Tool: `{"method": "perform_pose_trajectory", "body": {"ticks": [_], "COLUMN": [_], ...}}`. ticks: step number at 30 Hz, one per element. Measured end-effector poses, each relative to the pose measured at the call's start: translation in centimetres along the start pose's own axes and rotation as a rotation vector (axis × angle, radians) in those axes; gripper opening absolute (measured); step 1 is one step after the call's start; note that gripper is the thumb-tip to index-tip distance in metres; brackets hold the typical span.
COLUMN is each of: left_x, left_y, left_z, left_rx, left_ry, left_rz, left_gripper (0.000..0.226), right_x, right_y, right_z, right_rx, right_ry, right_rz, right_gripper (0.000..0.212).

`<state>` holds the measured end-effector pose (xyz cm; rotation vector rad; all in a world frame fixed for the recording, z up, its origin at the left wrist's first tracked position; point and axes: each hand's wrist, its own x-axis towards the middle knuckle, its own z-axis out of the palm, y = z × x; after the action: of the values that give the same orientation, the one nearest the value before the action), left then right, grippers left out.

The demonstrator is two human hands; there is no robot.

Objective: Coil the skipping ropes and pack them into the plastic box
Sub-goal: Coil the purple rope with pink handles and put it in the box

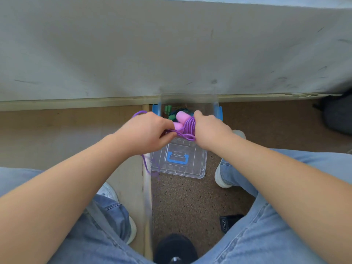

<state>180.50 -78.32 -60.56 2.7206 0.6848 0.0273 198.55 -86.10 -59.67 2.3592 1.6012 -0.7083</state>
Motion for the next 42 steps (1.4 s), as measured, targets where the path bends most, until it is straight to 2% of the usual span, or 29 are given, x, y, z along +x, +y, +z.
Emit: {"method": "perform_pose_trajectory", "body": {"ticks": [2, 3, 6, 7, 10, 11, 13, 16, 21, 23, 25, 27, 29, 32, 34, 38, 42], "left_x": [-0.1, 0.0, 0.4, 0.5, 0.3, 0.3, 0.2, 0.3, 0.7, 1.2, 1.4, 1.3, 0.9, 0.9, 0.9, 0.7, 1.0], "left_y": [-0.5, -0.5, -1.1, -1.5, -2.0, -2.1, -2.1, -2.6, -1.5, -1.1, -1.7, -2.1, -1.9, -1.4, -0.9, 0.3, 0.5], "left_z": [-0.5, -0.9, -2.5, -2.8, -2.1, -1.6, -0.8, -0.4, -0.3, -0.3, 0.1, 0.2, -0.3, -0.6, -0.4, 0.0, 0.5], "left_rx": [0.026, -0.037, -0.382, -0.405, -0.268, -0.268, -0.302, -0.252, -0.346, -0.422, -0.488, -0.613, -0.644, -0.713, -0.77, -0.487, -0.477], "left_ry": [0.049, 0.096, 0.279, 0.26, 0.127, 0.113, 0.1, 0.07, 0.293, 0.297, 0.193, 0.114, 0.108, 0.135, 0.086, -0.014, -0.217], "left_rz": [0.027, 0.01, -0.207, -0.268, -0.355, -0.375, -0.409, -0.423, -0.369, -0.388, -0.445, -0.525, -0.602, -0.56, -0.514, -0.35, -0.339], "left_gripper": [0.035, 0.034, 0.027, 0.026, 0.023, 0.021, 0.033, 0.038, 0.03, 0.029, 0.027, 0.021, 0.029, 0.033, 0.037, 0.036, 0.029], "right_x": [-0.2, -0.2, -0.4, -0.5, -0.8, -0.9, -1.3, -2.1, -3.4, -3.9, -4.0, -3.5, -2.7, -1.0, -0.2, 0.2, 0.6], "right_y": [-0.2, 0.0, 0.7, 0.7, 0.0, -0.3, -0.6, -1.2, -2.4, -2.5, -2.1, -1.8, -1.7, -1.3, -1.0, -1.1, -0.8], "right_z": [0.3, 0.4, 1.1, 1.6, 2.2, 2.2, 1.7, 0.3, -1.7, -2.2, -2.7, -3.2, -3.5, -3.6, -3.4, -2.6, -1.6], "right_rx": [-0.08, -0.121, -0.17, -0.156, -0.172, -0.172, -0.14, 0.01, 0.564, 0.728, 0.85, 0.929, 1.0, 1.034, 1.003, 0.996, 0.893], "right_ry": [-0.027, -0.039, -0.144, -0.191, -0.292, -0.334, -0.415, -0.504, -0.749, -0.819, -0.749, -0.588, -0.392, -0.171, -0.106, -0.051, -0.031], "right_rz": [-0.033, -0.042, -0.085, -0.116, -0.27, -0.326, -0.427, -0.524, -0.503, -0.513, -0.509, -0.454, -0.334, -0.132, -0.056, 0.037, 0.085], "right_gripper": [0.037, 0.038, 0.033, 0.03, 0.037, 0.035, 0.023, 0.025, 0.033, 0.027, 0.022, 0.022, 0.019, 0.012, 0.01, 0.007, 0.004]}}
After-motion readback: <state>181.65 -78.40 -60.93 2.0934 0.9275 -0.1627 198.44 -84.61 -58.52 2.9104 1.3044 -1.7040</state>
